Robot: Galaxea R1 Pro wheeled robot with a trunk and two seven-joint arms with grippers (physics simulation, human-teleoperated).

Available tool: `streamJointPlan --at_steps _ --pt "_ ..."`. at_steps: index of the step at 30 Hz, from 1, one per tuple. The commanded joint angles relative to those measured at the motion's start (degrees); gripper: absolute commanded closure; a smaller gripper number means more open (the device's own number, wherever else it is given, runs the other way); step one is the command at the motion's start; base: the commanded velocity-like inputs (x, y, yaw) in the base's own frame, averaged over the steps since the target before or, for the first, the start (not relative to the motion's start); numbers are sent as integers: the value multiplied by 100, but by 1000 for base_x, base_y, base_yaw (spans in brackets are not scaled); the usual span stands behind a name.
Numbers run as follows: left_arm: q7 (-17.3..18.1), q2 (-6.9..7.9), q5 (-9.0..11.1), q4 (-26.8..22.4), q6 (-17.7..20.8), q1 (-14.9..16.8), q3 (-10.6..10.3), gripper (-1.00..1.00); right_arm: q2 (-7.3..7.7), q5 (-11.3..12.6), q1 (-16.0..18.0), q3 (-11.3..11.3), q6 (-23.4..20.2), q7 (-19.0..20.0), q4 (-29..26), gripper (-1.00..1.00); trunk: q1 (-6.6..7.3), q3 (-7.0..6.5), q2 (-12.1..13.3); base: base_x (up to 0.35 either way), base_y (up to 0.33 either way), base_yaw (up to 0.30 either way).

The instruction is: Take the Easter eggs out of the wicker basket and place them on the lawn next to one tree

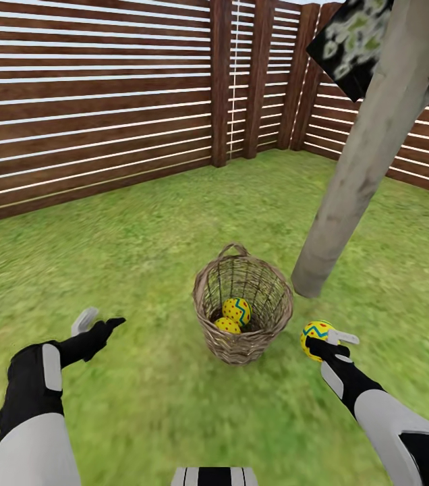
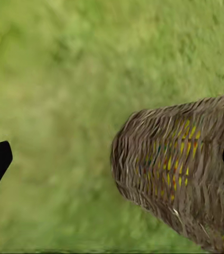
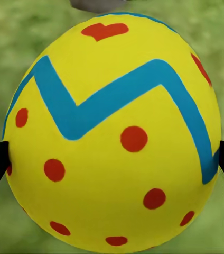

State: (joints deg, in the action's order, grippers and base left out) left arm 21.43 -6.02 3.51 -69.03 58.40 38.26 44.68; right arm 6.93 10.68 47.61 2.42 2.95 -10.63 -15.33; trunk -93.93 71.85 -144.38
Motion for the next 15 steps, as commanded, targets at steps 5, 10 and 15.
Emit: streamJointPlan --at_steps 5,10,15 --pt "4 -208 -12 -3 46 -85 63 -100 -3 48 3 4 30 0 12 100 1 4 -2 18 0 0" --pt "3 -221 -202 260 32 -130 66 -100 -3 48 3 4 33 0 13 100 1 4 -2 266 0 0" --pt "14 -233 -319 309 22 -143 67 -100 1 48 3 4 37 0 13 100 1 4 -2 290 0 0"
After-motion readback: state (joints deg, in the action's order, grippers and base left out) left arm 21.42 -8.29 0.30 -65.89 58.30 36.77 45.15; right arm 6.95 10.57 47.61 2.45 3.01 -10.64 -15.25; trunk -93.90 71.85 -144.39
